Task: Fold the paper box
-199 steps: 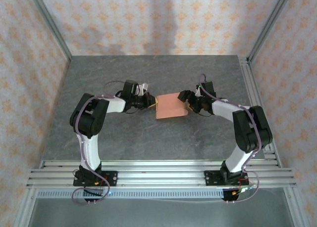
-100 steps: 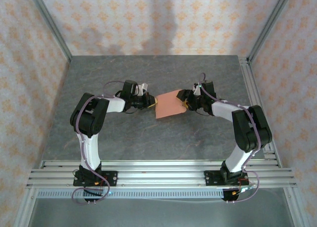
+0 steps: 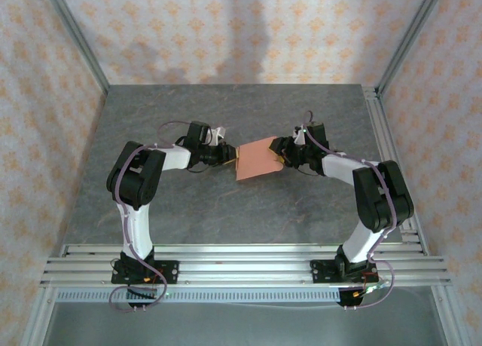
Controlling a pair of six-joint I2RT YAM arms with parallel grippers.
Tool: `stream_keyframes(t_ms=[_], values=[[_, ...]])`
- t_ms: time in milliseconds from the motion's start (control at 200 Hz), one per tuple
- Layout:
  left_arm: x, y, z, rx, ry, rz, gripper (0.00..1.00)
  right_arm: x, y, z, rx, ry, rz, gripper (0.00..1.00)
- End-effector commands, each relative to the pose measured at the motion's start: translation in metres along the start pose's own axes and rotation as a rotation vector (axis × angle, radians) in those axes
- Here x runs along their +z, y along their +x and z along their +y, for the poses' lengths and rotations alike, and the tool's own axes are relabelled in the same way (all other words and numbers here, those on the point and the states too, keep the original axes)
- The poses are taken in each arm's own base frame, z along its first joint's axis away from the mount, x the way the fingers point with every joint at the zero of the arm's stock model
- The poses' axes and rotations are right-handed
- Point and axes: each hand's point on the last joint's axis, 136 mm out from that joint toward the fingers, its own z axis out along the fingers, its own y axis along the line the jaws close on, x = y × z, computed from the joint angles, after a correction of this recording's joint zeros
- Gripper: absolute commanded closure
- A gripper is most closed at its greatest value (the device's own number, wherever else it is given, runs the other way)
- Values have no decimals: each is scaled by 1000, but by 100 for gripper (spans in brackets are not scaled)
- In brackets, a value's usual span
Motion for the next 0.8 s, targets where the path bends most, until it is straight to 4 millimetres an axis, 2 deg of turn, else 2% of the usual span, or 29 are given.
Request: stream_keyframes(t_ms=[0,100,115,170,215,240,320,536,696,796], values=[[-11,-2,-6,-3,-6,-30,74,-6,-5,12,-12,-9,-10,57],[-22,-16,-20,26,10,-104,58,-8,-7,16,-17,-14,-18,57],[-27,-21,-27,42,18,-127,52,-9,-7,18,-19,-17,-18,57],[-37,-28,-33,76,3,-185,30,-11,-8,21,-23,-21,-21,57],[-47,-35,-36,115,-17,-242,7,-13,-10,25,-29,-25,-24,57],[-54,-37,-39,143,-31,-271,0,-14,-10,26,-31,-24,-27,57],[-75,-43,-46,237,-78,-352,0,-18,-14,29,-37,-22,-37,56],[-119,-53,-82,451,-96,-493,0,-30,-22,42,-46,-48,-62,56],[-129,-58,-107,540,-62,-494,0,-40,-27,51,-54,-68,-66,56],[-129,-54,-114,622,-103,-453,1,-49,-31,55,-52,-80,-83,56]])
